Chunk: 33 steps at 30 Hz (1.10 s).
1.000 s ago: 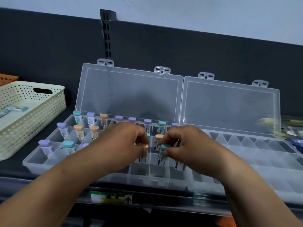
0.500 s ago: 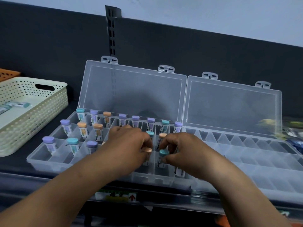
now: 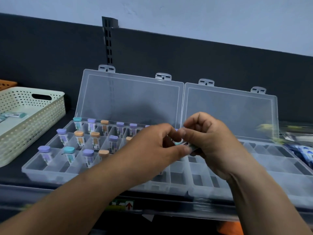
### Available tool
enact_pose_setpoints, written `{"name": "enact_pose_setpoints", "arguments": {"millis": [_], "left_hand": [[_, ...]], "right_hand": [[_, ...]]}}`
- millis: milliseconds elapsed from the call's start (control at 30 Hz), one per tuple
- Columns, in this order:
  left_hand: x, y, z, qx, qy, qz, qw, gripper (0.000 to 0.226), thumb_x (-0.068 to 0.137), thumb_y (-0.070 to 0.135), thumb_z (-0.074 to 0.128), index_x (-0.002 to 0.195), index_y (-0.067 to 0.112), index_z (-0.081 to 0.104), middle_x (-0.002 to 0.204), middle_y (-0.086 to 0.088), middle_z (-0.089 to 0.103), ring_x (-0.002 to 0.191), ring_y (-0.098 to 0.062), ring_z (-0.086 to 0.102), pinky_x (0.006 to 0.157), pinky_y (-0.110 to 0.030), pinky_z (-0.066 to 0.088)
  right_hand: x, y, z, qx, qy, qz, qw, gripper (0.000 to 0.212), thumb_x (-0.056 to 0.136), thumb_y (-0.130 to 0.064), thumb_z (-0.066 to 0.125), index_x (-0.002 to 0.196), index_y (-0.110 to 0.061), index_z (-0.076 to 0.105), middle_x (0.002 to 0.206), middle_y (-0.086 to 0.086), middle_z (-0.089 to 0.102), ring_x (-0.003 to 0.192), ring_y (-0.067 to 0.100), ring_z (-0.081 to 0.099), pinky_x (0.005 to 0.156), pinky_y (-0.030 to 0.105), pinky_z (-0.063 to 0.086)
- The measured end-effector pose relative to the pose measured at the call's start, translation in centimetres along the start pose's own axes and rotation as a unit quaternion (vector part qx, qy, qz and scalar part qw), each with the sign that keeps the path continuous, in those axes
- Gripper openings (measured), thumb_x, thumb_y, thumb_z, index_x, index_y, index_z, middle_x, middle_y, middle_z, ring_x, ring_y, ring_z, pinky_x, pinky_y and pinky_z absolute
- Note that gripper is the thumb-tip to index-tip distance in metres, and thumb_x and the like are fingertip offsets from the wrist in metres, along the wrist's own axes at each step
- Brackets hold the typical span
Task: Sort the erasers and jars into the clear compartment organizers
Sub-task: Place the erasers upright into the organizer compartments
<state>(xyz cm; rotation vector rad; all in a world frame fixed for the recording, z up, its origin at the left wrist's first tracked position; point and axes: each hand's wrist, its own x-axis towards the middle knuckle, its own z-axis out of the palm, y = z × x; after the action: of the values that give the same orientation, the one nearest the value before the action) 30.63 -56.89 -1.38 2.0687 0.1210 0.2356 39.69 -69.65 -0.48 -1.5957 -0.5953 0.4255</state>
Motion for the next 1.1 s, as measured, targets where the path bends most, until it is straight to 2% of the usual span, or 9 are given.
{"name": "enact_pose_setpoints", "arguments": {"millis": [133, 233, 300, 467, 567, 633, 800, 933, 1100], "left_hand": [[0.4, 0.1, 0.8, -0.025, 0.031, -0.026, 0.999, 0.009, 0.083, 0.024, 0.071, 0.079, 0.026, 0.063, 0.074, -0.003, 0.07, 0.078, -0.028, 0.067, 0.074, -0.053, 0.055], [0.4, 0.1, 0.5, -0.044, 0.062, -0.044, 0.996, 0.007, 0.084, 0.019, 0.07, 0.082, 0.019, 0.064, 0.077, -0.006, 0.071, 0.081, -0.029, 0.068, 0.078, -0.051, 0.055], [0.5, 0.2, 0.6, -0.058, 0.075, -0.052, 0.994, 0.006, 0.084, 0.016, 0.07, 0.084, 0.015, 0.064, 0.077, -0.008, 0.071, 0.082, -0.03, 0.068, 0.079, -0.051, 0.055], [0.7, 0.0, 1.0, -0.022, 0.075, -0.045, 0.996, 0.008, 0.083, 0.02, 0.07, 0.083, 0.018, 0.063, 0.074, -0.005, 0.069, 0.078, -0.027, 0.067, 0.076, -0.049, 0.056], [0.6, -0.5, 0.6, 0.068, 0.056, -0.033, 0.996, 0.008, 0.084, 0.03, 0.068, 0.085, 0.026, 0.061, 0.079, 0.005, 0.067, 0.078, -0.017, 0.063, 0.075, -0.042, 0.056], [0.5, -0.9, 0.1, 0.166, 0.053, -0.022, 0.984, 0.014, 0.084, 0.038, 0.067, 0.094, 0.032, 0.059, 0.096, 0.014, 0.064, 0.092, -0.008, 0.059, 0.081, -0.033, 0.051], [0.0, -2.0, -1.5, 0.316, -0.051, -0.039, 0.946, 0.058, 0.077, 0.057, 0.066, 0.129, 0.04, 0.045, 0.136, 0.017, 0.043, 0.118, -0.004, 0.044, 0.099, -0.027, 0.039], [-0.4, -2.3, -1.7, 0.377, -0.125, -0.054, 0.916, 0.086, 0.071, 0.065, 0.066, 0.144, 0.041, 0.027, 0.147, 0.016, 0.033, 0.132, -0.009, 0.034, 0.112, -0.034, 0.03], [-0.5, -2.7, -1.4, 0.404, -0.147, -0.055, 0.901, 0.088, 0.075, 0.061, 0.066, 0.148, 0.039, 0.02, 0.153, 0.014, 0.027, 0.138, -0.012, 0.026, 0.114, -0.033, 0.023]], "right_hand": [[-0.6, 0.5, -0.6, 0.063, -0.001, 0.022, 0.998, 0.011, 0.08, -0.017, 0.064, 0.08, -0.009, 0.057, 0.064, 0.004, 0.062, 0.052, 0.012, 0.056, 0.047, 0.022, 0.047], [-0.9, 0.8, -1.5, 0.135, -0.015, 0.048, 0.99, 0.019, 0.084, -0.025, 0.056, 0.088, -0.008, 0.062, 0.077, 0.008, 0.068, 0.066, 0.016, 0.064, 0.057, 0.026, 0.053], [-1.1, 1.1, -1.9, 0.124, -0.025, 0.054, 0.991, 0.015, 0.091, -0.019, 0.053, 0.093, -0.008, 0.063, 0.086, 0.01, 0.07, 0.073, 0.016, 0.064, 0.061, 0.025, 0.053], [-1.2, 1.7, -2.0, 0.063, -0.007, 0.03, 0.998, 0.012, 0.09, -0.004, 0.058, 0.09, -0.011, 0.067, 0.073, -0.001, 0.069, 0.063, 0.007, 0.06, 0.06, 0.02, 0.05], [-1.3, 1.5, -2.3, -0.022, -0.002, 0.0, 1.0, 0.011, 0.088, -0.005, 0.063, 0.089, -0.013, 0.069, 0.072, 0.0, 0.07, 0.062, 0.006, 0.061, 0.06, 0.019, 0.051], [-1.1, 1.5, -2.5, -0.131, 0.008, -0.029, 0.991, 0.008, 0.086, -0.008, 0.067, 0.088, -0.015, 0.069, 0.076, 0.002, 0.072, 0.065, 0.008, 0.061, 0.062, 0.023, 0.051], [-1.0, 2.5, -2.2, -0.347, -0.037, -0.027, 0.937, 0.005, 0.088, -0.022, 0.068, 0.092, -0.024, 0.069, 0.079, -0.008, 0.07, 0.073, 0.005, 0.064, 0.071, 0.023, 0.052], [-0.6, 3.5, -1.5, -0.4, -0.05, -0.02, 0.915, 0.007, 0.087, -0.023, 0.067, 0.084, -0.029, 0.066, 0.078, -0.012, 0.065, 0.071, 0.003, 0.06, 0.068, 0.023, 0.051], [-0.4, 4.3, -1.4, -0.419, -0.065, -0.007, 0.906, 0.014, 0.087, -0.021, 0.067, 0.081, -0.033, 0.064, 0.081, -0.012, 0.062, 0.073, 0.005, 0.06, 0.061, 0.019, 0.05]]}}
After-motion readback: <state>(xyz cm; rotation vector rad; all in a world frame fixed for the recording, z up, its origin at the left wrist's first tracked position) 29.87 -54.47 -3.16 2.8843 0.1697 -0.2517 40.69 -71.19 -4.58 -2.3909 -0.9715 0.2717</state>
